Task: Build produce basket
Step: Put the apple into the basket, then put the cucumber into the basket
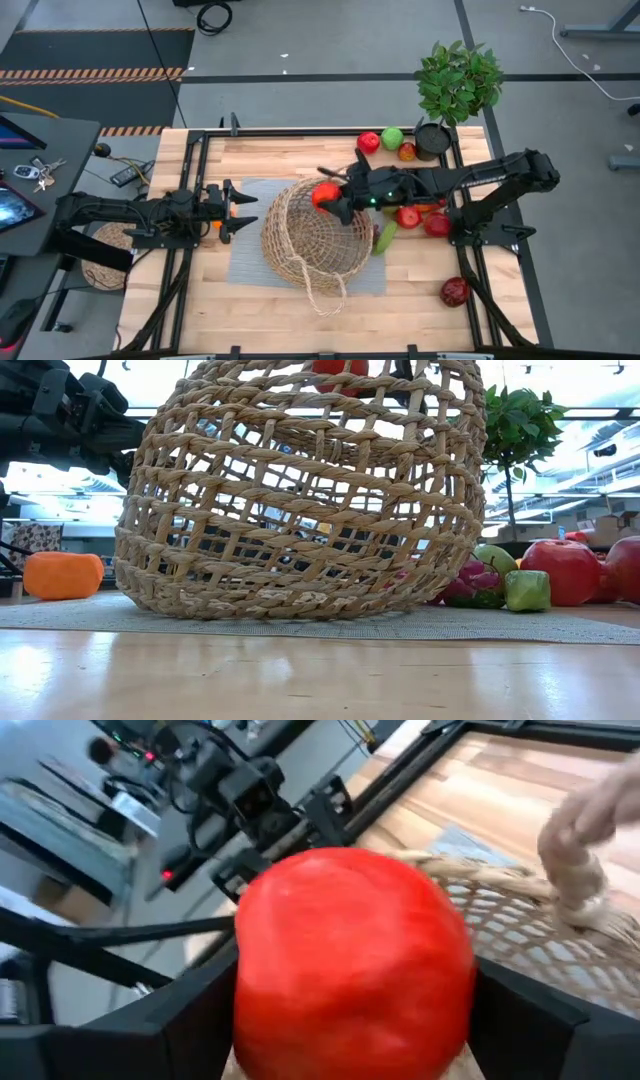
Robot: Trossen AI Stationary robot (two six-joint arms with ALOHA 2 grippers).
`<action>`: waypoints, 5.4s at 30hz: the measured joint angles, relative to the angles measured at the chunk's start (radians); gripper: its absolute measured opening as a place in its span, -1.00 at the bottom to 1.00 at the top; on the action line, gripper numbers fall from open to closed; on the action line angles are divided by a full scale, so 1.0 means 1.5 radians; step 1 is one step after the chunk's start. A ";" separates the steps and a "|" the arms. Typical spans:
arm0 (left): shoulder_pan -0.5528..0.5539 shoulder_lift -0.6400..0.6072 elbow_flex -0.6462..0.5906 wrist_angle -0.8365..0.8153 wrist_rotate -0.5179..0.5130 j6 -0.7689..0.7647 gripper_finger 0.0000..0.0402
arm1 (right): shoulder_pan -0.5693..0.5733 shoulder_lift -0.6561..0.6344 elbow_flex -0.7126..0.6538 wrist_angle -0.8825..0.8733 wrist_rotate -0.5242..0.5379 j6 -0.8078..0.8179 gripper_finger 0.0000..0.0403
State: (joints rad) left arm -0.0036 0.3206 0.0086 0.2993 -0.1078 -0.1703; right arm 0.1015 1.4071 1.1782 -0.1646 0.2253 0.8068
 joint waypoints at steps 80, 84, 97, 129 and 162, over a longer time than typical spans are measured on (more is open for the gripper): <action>0.000 0.000 0.000 -0.003 0.000 0.000 0.43 | 0.074 0.208 0.059 -0.274 -0.061 -0.337 0.71; 0.000 0.000 0.000 -0.003 0.000 0.000 0.43 | 0.075 0.208 0.076 -0.286 -0.064 -0.336 0.90; 0.000 0.000 0.000 -0.003 0.000 0.000 0.43 | 0.120 0.110 0.192 -0.446 0.082 -0.345 0.86; 0.000 0.000 0.000 -0.003 0.000 0.000 0.43 | 0.267 -0.227 -0.092 -0.578 0.112 -0.053 0.86; 0.000 0.000 0.000 -0.003 0.000 0.000 0.43 | 0.126 -0.020 -0.341 -0.273 0.011 -0.490 0.80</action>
State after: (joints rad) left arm -0.0036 0.3202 0.0086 0.2943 -0.1078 -0.1707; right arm 0.2911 1.3777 0.6670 -0.5739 0.2418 0.0720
